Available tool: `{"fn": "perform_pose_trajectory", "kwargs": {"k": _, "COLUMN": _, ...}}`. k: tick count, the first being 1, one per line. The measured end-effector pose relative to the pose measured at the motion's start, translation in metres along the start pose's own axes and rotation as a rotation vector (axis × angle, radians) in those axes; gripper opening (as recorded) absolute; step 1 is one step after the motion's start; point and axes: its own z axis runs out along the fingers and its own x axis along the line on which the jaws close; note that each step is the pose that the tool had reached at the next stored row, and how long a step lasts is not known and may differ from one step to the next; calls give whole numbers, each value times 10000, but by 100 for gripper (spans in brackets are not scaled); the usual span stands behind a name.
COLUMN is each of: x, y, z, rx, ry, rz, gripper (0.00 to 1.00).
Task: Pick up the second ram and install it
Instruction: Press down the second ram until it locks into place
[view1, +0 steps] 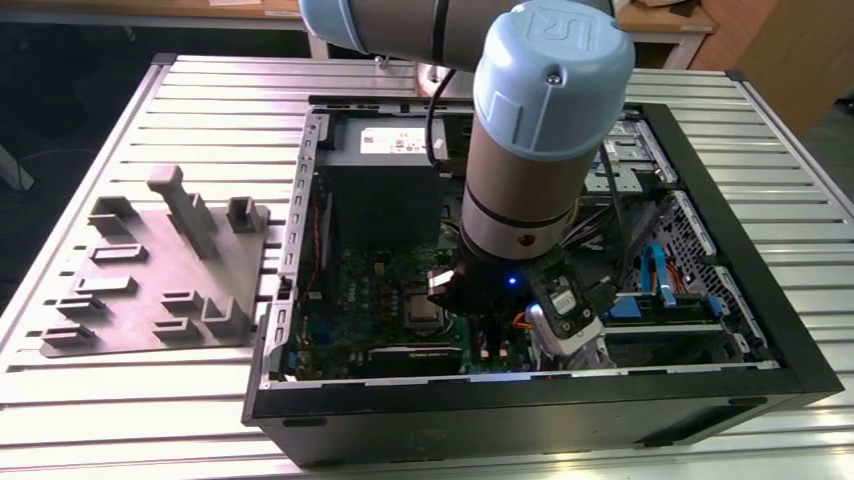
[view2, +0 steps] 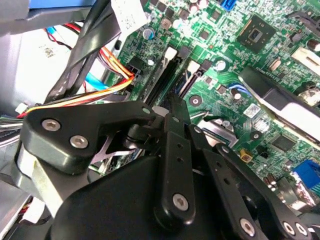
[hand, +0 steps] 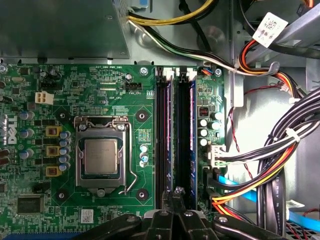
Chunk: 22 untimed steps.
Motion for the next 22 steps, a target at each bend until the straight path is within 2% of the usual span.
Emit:
{"fn": "perform_pose_trajectory", "kwargs": {"k": 4, "x": -3, "y": 7, "z": -41, "rx": -35, "ry": -10, "rz": 1, "gripper": 10}}
{"fn": "perform_pose_trajectory", "kwargs": {"k": 12, "x": -10, "y": 11, "z": -237, "rx": -9, "ry": -3, "rz": 1, "gripper": 10}}
{"fn": "perform_pose_trajectory", "kwargs": {"k": 17, "x": -11, "y": 16, "z": -244, "rx": -5, "ry": -1, "rz": -1, "gripper": 10}}
{"fn": "perform_pose_trajectory", "kwargs": {"k": 22, "x": -9, "y": 111, "z": -238, "rx": -7, "ry": -2, "rz": 0, "gripper": 10}}
